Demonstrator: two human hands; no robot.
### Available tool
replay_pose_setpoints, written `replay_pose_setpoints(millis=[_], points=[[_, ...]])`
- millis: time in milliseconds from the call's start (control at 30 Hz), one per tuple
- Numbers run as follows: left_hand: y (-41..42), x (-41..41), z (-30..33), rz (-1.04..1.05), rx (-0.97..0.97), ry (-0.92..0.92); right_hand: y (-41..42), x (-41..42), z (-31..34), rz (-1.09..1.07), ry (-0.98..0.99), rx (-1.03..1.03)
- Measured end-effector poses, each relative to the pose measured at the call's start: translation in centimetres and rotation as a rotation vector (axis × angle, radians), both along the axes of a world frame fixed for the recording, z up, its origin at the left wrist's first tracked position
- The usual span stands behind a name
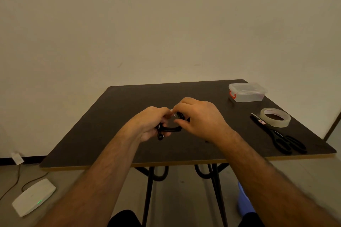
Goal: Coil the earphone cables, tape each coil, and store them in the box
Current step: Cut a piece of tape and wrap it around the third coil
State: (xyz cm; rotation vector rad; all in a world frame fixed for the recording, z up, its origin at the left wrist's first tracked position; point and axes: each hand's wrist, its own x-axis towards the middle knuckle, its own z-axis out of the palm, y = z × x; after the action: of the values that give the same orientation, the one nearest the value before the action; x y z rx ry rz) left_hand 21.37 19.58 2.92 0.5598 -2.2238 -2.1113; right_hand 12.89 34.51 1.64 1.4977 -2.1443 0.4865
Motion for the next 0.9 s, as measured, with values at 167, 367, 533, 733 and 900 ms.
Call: replay_pose_setpoints(millis=[167,367,533,733,900], points=[[0.1,0.0,-0.1,-0.022,-0.050,0.032,0.0,-0.1,-0.4,0.017,0.015,-0.062],[0.5,0.1,-0.6,-0.068,-0.286,0.084,-0.1,0.0,-0.1,-0.069,-0.089,-0.089],[1.0,-0.1,-0.9,-0.007,-0.475,0.070,-0.2,0.0,0.4,-0.133,-0.195,-0.054],[1.5,-0.5,-1.4,0.044,-0.786,0.103,-0.1,-0.2,0.7,-0.163,-0.550,-0.133],[2.0,-0.4,-1.4,0.048,-0.957,0.207,0.0,-0.9,1.1,-0.133,-1.113,-0.321]])
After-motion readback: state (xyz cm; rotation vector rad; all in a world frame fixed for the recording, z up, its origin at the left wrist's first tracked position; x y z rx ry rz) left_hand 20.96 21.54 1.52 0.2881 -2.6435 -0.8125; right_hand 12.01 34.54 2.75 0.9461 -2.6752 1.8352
